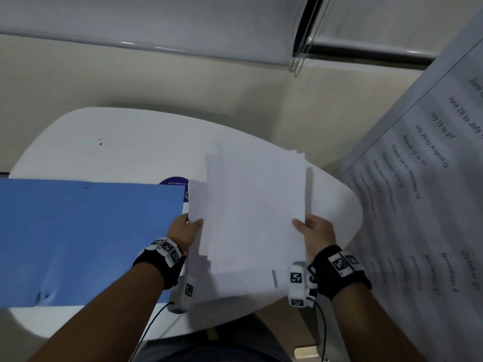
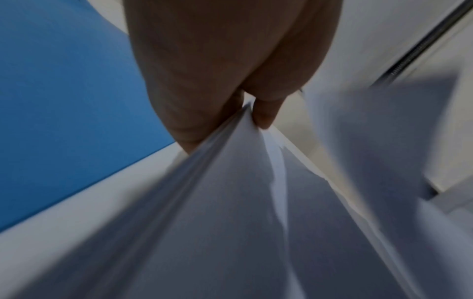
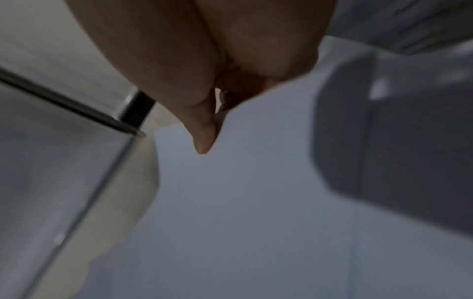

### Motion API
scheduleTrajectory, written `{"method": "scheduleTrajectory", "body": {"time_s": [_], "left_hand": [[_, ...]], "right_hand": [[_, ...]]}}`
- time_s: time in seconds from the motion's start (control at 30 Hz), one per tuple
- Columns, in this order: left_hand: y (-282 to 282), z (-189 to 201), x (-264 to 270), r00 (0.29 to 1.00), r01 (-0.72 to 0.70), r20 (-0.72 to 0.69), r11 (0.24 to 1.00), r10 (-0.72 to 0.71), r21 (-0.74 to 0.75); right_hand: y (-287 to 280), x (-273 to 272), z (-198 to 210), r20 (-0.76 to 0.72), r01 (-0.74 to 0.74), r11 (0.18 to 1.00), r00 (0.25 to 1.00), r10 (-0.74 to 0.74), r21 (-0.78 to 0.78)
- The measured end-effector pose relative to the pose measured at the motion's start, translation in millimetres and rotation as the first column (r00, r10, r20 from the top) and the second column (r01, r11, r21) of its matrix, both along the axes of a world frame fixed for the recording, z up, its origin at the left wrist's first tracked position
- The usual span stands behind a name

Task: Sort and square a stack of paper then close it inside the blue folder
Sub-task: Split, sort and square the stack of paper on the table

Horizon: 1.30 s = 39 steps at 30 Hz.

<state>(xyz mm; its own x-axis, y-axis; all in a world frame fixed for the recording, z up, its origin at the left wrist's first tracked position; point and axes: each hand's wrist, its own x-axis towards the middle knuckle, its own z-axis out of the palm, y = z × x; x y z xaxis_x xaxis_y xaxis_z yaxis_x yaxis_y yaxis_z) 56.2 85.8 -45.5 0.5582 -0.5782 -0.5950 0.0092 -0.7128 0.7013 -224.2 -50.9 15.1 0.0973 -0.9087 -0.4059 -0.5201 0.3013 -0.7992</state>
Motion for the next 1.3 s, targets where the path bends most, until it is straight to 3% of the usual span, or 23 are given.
{"method": "scheduleTrajectory", "body": {"time_s": [0.1,0.17,0.23,0.33,0.4,0.43,0.47,0.53,0.6,0.63,0.7,0.77,0.9,0.97,1.17,1.3], "left_hand": [[7,-12,4,0.982,-0.137,-0.130,0.991,0.135,-0.003],[5,-7,-2,0.976,-0.162,-0.147,0.987,0.163,0.021],[1,4,-12,0.993,-0.102,-0.051,0.994,0.104,0.034],[-3,5,-23,0.998,-0.031,0.058,0.997,0.027,0.077],[-2,3,-24,0.986,0.046,0.155,0.994,-0.061,0.098],[-1,5,-23,0.980,0.069,0.179,0.994,-0.083,0.084],[2,8,-22,0.979,0.082,0.186,0.996,-0.088,0.043],[10,22,-17,0.983,0.103,0.164,0.991,-0.087,-0.089],[19,36,-10,0.988,0.128,0.110,0.964,-0.105,-0.232],[23,45,-5,0.991,0.133,0.066,0.945,-0.119,-0.297],[28,68,3,0.990,0.120,-0.022,0.902,-0.142,-0.416],[26,91,9,0.985,0.146,-0.011,0.852,-0.174,-0.503],[15,121,8,0.960,0.257,0.245,0.772,-0.135,-0.581],[11,120,5,0.954,0.258,0.280,0.764,-0.106,-0.591],[7,92,-7,0.977,0.214,0.123,0.821,-0.175,-0.529],[1,106,-9,0.997,0.064,0.001,0.761,-0.083,-0.646]], "right_hand": [[14,7,-45,-0.207,-0.051,0.995,0.976,0.068,0.084],[23,21,-50,-0.248,-0.062,0.996,0.966,0.077,0.067],[29,36,-48,-0.289,-0.175,0.979,0.937,0.198,0.105],[35,59,-52,-0.397,-0.365,0.910,0.818,0.415,0.198],[37,67,-57,-0.471,-0.428,0.871,0.733,0.491,0.242],[36,68,-60,-0.480,-0.426,0.869,0.725,0.494,0.252],[35,69,-61,-0.467,-0.419,0.876,0.741,0.483,0.240],[30,67,-58,-0.345,-0.359,0.915,0.848,0.403,0.186],[25,62,-43,-0.071,-0.232,0.961,0.967,0.244,0.152],[23,60,-32,0.062,-0.182,0.973,0.983,0.174,0.145],[18,56,-5,0.219,-0.155,0.983,0.967,0.131,0.096],[18,57,29,0.289,-0.137,0.990,0.949,0.125,0.021],[19,62,83,0.430,-0.034,0.989,0.898,0.095,-0.147],[21,65,89,0.470,0.013,0.987,0.880,0.064,-0.158],[25,69,80,0.412,0.001,0.988,0.909,0.063,-0.154],[22,72,95,0.500,0.062,0.962,0.862,0.083,-0.266]]}}
